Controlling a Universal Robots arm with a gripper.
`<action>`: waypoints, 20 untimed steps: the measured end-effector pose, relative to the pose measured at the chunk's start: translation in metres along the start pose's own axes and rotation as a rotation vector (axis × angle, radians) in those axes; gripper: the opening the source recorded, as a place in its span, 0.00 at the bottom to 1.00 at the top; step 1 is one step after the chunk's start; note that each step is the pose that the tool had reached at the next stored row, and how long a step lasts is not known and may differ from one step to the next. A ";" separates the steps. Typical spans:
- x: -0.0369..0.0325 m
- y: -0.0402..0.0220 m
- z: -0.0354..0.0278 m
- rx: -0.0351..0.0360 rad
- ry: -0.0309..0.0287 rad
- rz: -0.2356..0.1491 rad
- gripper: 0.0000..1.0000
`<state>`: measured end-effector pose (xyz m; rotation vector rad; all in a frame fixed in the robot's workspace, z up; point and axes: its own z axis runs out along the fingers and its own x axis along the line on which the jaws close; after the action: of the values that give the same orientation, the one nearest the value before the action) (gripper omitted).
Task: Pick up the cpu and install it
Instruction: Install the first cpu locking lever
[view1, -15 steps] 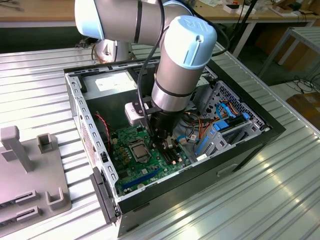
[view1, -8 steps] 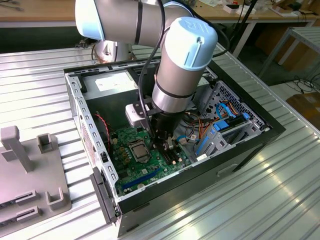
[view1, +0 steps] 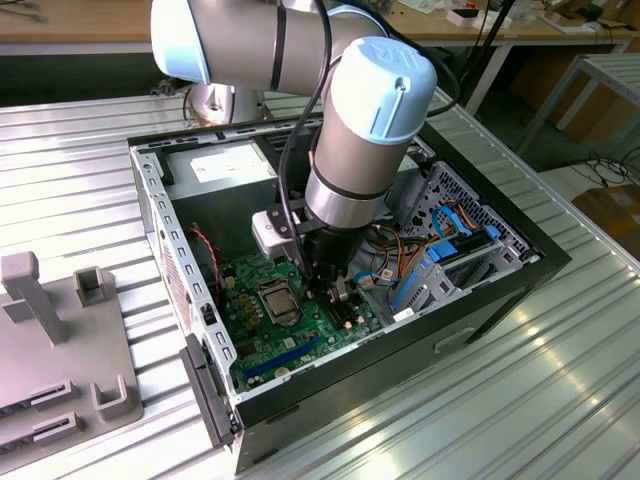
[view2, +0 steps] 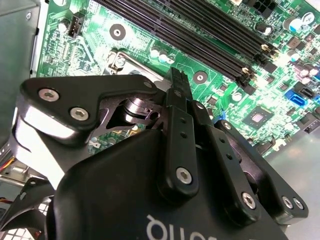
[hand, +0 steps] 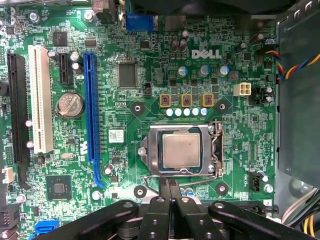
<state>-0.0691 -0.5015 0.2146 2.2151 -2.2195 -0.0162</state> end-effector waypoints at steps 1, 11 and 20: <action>0.0002 0.0000 0.0003 0.0000 0.0000 -0.001 0.11; 0.0008 -0.0001 0.0052 0.0000 0.0003 -0.018 0.11; 0.0015 -0.0001 0.0080 -0.0001 0.0005 -0.033 0.11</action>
<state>-0.0691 -0.5029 0.2066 2.2515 -2.1823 -0.0159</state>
